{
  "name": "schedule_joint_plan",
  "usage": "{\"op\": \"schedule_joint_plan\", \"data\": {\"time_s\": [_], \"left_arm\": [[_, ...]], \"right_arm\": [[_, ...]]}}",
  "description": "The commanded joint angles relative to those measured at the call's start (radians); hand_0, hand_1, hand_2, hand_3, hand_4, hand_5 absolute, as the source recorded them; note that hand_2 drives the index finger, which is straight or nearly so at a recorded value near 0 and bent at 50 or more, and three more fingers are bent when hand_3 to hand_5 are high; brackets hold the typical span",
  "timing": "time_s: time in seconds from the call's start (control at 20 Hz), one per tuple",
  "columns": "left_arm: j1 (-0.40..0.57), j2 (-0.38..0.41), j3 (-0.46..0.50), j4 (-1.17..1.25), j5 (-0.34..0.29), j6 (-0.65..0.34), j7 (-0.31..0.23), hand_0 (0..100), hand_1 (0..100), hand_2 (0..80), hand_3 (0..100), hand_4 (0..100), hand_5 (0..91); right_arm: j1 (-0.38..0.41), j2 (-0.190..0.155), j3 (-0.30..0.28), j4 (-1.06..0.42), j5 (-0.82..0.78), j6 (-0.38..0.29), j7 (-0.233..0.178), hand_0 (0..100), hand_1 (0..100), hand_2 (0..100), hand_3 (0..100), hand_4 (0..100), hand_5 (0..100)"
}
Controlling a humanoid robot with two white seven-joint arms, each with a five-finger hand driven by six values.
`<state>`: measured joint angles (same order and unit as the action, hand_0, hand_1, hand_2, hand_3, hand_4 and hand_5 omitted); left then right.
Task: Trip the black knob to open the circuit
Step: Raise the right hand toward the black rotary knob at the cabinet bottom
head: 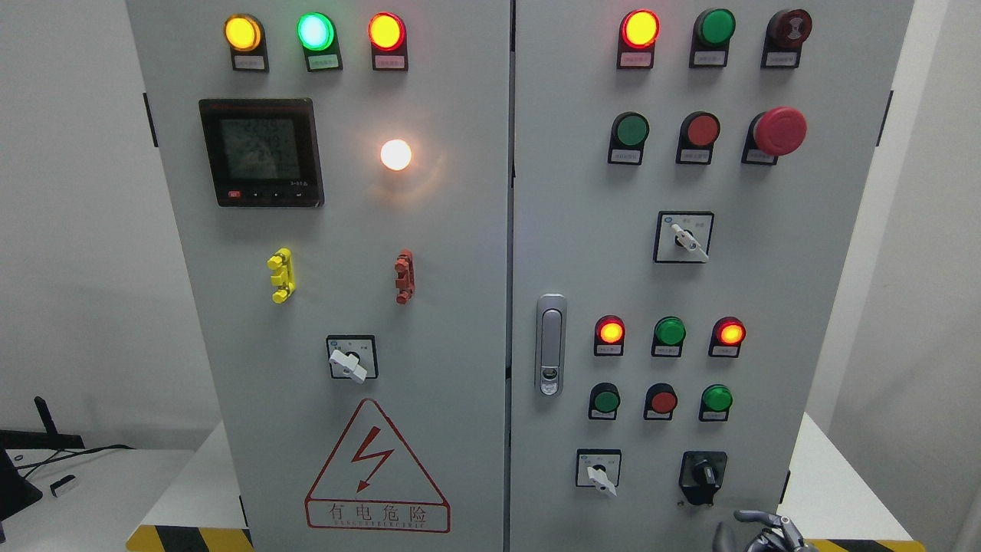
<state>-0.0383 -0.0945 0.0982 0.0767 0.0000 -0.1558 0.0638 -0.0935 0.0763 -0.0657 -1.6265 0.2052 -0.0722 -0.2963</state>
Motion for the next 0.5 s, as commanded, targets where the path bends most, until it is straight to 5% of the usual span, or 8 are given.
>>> {"op": "schedule_joint_plan", "data": {"time_s": [0.0, 0.45], "left_arm": [[0.000, -0.001, 0.000, 0.000, 0.005, -0.001, 0.001, 12, 39, 0.0, 0, 0, 0.0], [0.000, 0.001, 0.000, 0.000, 0.005, -0.001, 0.001, 12, 39, 0.0, 0, 0, 0.0]], "right_arm": [[-0.020, 0.002, 0.007, 0.013, -0.001, 0.003, 0.000, 42, 77, 49, 93, 100, 100], [-0.026, 0.003, 0.012, 0.010, -0.001, 0.003, 0.028, 43, 76, 48, 93, 100, 100]]}}
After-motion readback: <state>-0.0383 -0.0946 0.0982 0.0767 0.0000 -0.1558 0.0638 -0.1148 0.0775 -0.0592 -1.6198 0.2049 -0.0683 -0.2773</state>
